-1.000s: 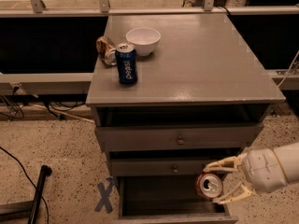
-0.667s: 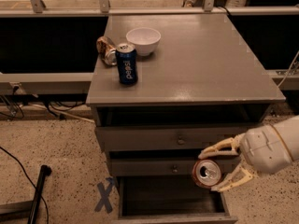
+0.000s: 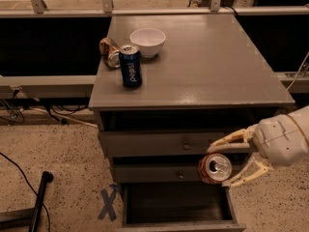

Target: Pick coke can from bottom drawer and place on counter

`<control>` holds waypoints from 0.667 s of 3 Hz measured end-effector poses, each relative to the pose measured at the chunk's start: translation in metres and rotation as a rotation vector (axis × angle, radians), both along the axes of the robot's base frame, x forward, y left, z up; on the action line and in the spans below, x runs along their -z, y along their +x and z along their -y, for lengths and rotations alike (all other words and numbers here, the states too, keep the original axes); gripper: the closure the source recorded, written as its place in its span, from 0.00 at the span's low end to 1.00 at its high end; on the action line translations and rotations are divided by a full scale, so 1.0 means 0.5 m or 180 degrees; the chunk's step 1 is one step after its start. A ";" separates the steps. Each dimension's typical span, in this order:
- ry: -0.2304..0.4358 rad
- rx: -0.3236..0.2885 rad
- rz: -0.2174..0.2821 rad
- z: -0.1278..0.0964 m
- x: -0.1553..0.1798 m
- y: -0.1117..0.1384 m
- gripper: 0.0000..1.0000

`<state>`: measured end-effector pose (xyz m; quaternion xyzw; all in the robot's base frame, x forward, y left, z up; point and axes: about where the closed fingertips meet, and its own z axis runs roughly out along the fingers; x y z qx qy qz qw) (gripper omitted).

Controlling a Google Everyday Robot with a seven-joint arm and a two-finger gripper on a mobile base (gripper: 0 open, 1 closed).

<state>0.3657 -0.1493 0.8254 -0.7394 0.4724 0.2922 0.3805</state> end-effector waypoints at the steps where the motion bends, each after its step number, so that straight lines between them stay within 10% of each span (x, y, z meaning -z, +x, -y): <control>1: -0.0224 0.0246 -0.0008 0.003 -0.021 0.034 1.00; 2: -0.0631 0.0450 -0.0164 -0.006 -0.081 0.119 1.00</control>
Offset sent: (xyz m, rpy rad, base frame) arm 0.0951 0.0195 0.0705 -0.3222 0.0846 -0.1525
